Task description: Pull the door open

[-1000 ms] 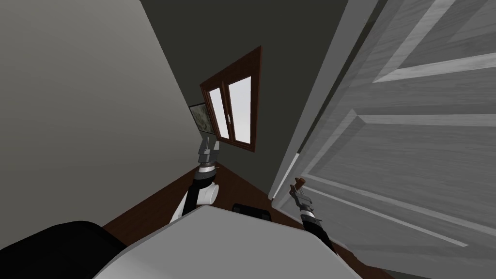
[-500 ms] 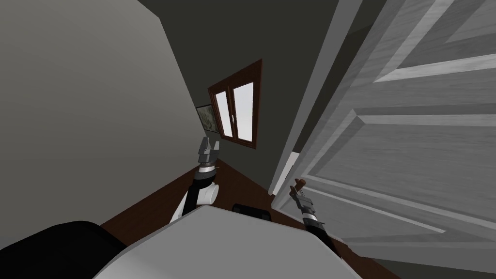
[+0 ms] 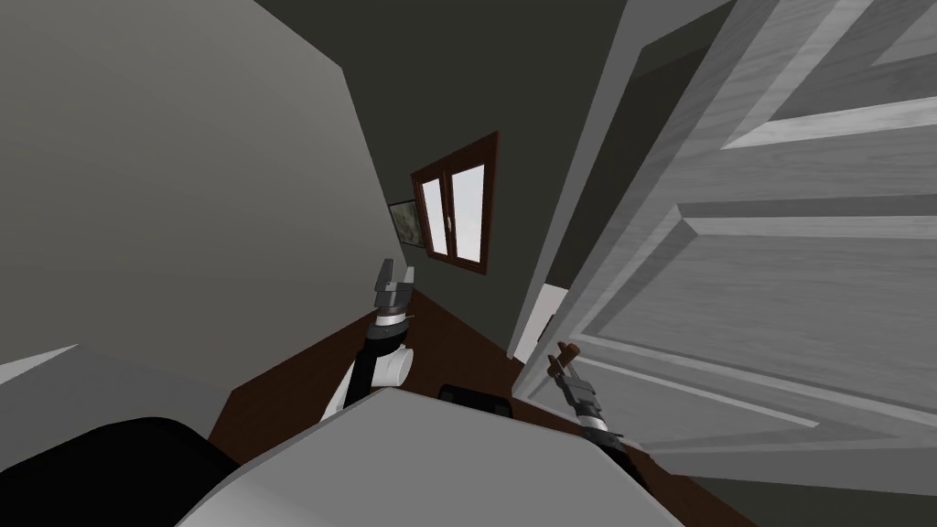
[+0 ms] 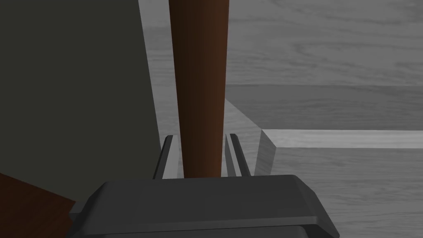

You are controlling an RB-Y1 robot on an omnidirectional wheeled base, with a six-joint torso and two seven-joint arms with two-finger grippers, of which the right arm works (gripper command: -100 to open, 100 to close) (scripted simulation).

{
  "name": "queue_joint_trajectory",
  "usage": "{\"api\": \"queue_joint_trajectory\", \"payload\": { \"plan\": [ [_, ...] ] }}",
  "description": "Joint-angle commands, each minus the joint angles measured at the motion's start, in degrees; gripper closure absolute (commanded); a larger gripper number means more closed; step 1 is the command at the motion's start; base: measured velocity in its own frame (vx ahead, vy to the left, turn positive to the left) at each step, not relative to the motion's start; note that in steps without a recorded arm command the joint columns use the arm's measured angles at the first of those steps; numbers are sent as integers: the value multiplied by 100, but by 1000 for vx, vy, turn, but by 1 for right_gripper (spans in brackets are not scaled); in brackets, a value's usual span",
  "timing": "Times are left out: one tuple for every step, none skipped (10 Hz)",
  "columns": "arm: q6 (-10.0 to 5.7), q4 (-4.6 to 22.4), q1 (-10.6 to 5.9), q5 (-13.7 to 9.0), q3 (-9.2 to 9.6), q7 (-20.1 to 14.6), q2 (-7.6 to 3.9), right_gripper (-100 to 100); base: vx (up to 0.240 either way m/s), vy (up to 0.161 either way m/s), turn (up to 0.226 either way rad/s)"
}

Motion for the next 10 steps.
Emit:
{"api": "queue_joint_trajectory", "payload": {
  "plan": [
    [-102,41,41,37,91,-109,-77,100,-174,-27,67],
    [-148,39,68,57,138,-153,-116,100,-190,-39,79],
    [-118,39,35,49,111,-118,-76,100,-88,-13,22],
    [-240,82,88,112,195,-217,-135,100,-167,-9,152],
    [-304,105,112,142,232,-266,-167,100,-277,-70,169],
    [-411,144,152,192,293,-348,-220,100,-279,-81,188],
    [-519,184,193,243,356,-431,-275,100,-275,-55,206],
    [-585,208,218,273,394,-482,-308,100,-239,-52,132],
    [-666,237,248,311,440,-544,-348,100,-249,-99,127],
    [-633,249,215,294,413,-519,-320,100,-122,-45,40]
  ]
}}
